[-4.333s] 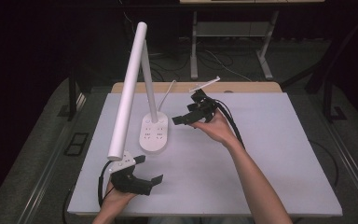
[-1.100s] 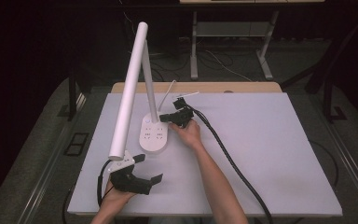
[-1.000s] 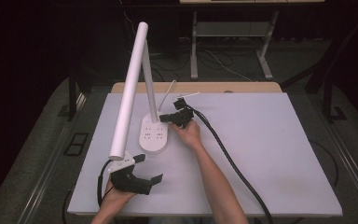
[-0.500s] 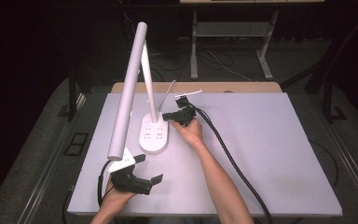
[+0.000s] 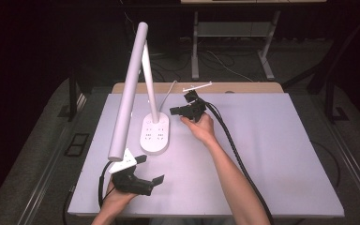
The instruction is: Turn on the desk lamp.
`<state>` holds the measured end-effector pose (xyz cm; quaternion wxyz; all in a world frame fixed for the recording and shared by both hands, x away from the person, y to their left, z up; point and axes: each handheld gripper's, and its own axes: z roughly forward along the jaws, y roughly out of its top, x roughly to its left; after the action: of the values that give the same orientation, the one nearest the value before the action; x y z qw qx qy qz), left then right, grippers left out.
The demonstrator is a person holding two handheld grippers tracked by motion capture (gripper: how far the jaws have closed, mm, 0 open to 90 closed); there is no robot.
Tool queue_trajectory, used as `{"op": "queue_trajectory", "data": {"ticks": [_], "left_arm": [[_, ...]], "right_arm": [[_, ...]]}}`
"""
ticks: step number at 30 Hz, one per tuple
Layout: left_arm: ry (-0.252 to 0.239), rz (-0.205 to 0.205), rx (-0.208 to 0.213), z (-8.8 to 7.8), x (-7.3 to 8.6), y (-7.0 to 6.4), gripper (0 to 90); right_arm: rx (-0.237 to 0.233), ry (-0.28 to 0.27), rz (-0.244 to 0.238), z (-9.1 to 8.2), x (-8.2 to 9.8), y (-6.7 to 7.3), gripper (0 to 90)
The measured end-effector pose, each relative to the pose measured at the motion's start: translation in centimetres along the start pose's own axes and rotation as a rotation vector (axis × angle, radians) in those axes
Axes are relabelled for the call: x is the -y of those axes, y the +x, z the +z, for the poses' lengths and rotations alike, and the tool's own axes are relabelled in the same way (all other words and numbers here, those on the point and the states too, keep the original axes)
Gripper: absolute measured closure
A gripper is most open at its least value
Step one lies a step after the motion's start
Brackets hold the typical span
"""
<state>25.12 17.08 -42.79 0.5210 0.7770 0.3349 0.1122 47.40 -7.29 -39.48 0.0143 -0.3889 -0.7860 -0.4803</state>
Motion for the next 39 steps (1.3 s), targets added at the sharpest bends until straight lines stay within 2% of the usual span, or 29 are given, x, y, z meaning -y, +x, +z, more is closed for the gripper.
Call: {"op": "queue_trajectory", "data": {"ticks": [6,14,17,19,20,21,25,26,28,29,30,31,32,33,35,37,39], "left_arm": [[0.006,0.008,-0.001,0.1,0.0,0.0,0.0],[0.005,0.003,-0.003,0.1,0.0,-0.1,0.0],[0.008,0.007,-0.003,0.1,0.0,-0.1,0.0],[0.004,0.003,-0.003,0.2,0.0,-0.1,0.0],[0.004,0.003,-0.003,0.2,0.0,-0.1,0.0],[0.005,0.003,-0.003,0.2,0.0,-0.1,0.0],[0.005,0.003,0.002,0.2,0.0,-0.1,0.0],[0.007,0.003,0.003,0.2,0.0,0.0,0.0],[0.007,0.003,0.003,0.2,0.0,0.0,0.0],[0.006,0.002,0.002,0.2,0.0,-0.1,0.0],[0.003,0.003,0.003,0.3,0.0,-0.1,0.0],[0.007,0.002,0.002,0.2,0.0,-0.1,0.0],[0.007,0.003,0.002,0.3,0.0,-0.1,0.0],[0.008,0.004,0.002,0.3,0.0,-0.1,0.0],[0.008,0.006,0.002,0.3,0.0,-0.2,0.0],[0.011,0.011,0.004,0.4,0.0,-0.2,0.0],[0.01,0.011,0.005,0.4,0.0,-0.2,0.0]], "right_arm": [[0.007,-0.003,-0.026,-2.4,0.0,-0.1,89.6],[0.018,-0.01,-0.064,-5.9,0.9,0.1,87.9],[0.024,-0.008,-0.063,-7.3,1.2,0.1,79.2],[0.046,-0.021,-0.063,-8.2,1.5,0.1,73.3],[0.046,-0.021,-0.063,-8.2,1.5,0.1,73.3],[0.057,-0.031,-0.078,-9.1,1.8,-0.1,66.3],[0.078,-0.034,-0.089,-10.7,2.3,-0.2,50.0],[0.078,-0.034,-0.089,-10.7,2.3,-0.2,50.0],[0.086,-0.038,-0.09,-11.5,2.6,-0.2,42.4],[0.103,-0.036,-0.094,-12.3,2.9,-0.1,32.6],[0.103,-0.036,-0.094,-12.3,2.9,-0.1,32.6],[0.108,-0.029,-0.11,-12.9,3.3,0.0,19.5],[0.108,-0.029,-0.11,-12.9,3.3,0.0,19.5],[0.11,-0.023,-0.106,-13.5,3.8,0.0,10.5],[0.114,-0.021,-0.106,-13.9,4.1,0.1,8.8],[0.128,-0.03,-0.106,-15.1,5.0,0.1,0.2],[0.128,-0.031,-0.101,-15.4,5.4,0.2,0.2]]}}
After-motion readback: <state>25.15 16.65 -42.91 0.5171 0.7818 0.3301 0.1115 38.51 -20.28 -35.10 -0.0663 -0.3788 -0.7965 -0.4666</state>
